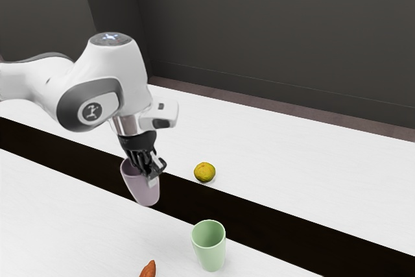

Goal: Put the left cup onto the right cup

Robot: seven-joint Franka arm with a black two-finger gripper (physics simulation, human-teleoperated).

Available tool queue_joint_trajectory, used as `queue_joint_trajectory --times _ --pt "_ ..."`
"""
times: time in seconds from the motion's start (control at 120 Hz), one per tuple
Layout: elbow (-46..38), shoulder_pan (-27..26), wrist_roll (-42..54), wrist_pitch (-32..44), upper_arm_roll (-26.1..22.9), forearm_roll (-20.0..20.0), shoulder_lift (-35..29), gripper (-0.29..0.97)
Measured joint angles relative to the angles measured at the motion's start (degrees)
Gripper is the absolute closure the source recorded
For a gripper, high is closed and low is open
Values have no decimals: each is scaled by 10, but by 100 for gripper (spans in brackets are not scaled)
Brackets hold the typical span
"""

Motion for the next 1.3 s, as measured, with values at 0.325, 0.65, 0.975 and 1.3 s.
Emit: queue_joint_trajectory --times 0.325,0.65,0.975,1.3 --pt "68 -36 0 1 -91 -53 31 78" --pt "76 -38 0 42 -96 -53 98 78" --pt "52 -39 -1 73 -95 -52 123 78" --pt "49 -39 2 78 -94 -54 129 33"
